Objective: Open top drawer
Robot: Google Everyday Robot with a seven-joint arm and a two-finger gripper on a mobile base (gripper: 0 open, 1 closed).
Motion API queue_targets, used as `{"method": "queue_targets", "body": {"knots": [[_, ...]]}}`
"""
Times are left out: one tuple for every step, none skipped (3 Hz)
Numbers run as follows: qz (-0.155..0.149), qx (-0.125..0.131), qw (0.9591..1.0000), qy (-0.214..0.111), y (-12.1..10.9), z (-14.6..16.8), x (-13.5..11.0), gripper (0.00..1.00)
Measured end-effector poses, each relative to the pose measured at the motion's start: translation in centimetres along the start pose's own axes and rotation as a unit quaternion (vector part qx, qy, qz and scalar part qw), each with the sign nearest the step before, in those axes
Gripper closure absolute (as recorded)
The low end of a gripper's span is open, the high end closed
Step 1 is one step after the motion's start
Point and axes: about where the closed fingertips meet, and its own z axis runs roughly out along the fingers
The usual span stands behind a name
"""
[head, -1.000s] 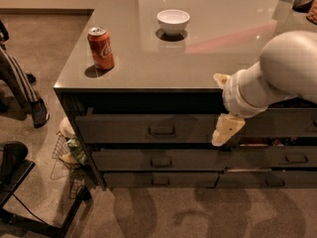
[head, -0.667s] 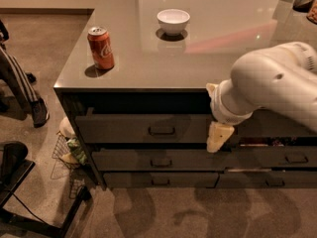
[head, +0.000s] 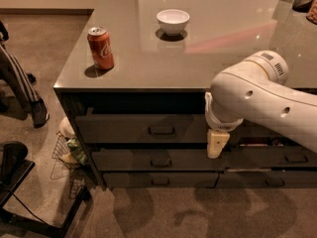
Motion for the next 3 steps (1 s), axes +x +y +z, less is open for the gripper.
{"method": "queue_targets", "body": {"knots": [[-0.004,-0.014,0.9999,-0.001,0.5,1.0,-0.3,0.00],[-0.008,-0.034,0.9994,-0.006,1.4,2.9,-0.8,0.00],[-0.013,-0.049,0.9986,-0.014,1.4,5.0,-1.0,0.00]]}}
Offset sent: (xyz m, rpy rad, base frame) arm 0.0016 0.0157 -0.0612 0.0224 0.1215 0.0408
